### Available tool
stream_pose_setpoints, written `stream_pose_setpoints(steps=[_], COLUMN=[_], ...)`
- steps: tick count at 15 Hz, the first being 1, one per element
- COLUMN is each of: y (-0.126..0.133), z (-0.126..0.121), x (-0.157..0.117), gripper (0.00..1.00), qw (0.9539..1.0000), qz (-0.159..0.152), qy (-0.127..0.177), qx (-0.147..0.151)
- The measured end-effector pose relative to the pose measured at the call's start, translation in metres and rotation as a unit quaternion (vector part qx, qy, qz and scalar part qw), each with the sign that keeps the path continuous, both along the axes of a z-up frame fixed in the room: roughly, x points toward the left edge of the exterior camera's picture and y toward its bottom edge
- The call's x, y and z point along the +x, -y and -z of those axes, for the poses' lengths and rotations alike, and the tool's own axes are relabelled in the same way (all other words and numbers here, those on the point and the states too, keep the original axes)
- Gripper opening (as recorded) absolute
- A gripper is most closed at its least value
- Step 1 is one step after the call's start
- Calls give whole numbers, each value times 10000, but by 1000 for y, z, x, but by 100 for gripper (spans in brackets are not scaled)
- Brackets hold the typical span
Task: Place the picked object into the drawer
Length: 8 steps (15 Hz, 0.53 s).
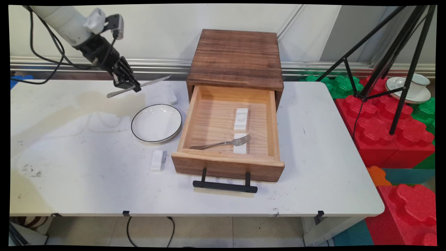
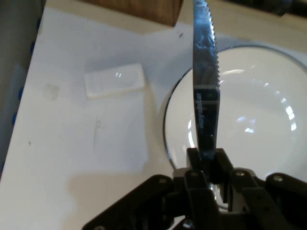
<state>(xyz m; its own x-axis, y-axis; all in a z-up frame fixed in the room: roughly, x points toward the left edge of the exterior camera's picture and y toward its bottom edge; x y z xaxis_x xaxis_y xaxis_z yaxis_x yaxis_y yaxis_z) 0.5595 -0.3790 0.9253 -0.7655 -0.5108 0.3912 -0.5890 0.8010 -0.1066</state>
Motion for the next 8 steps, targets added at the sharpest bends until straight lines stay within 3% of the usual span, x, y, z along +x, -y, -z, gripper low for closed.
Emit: stream_pose_setpoints(steps=[8], y=[-21], z=[-52], x=[-24], gripper=[0], qw=[9976], qz=[206], qy=[-606], qx=[-260])
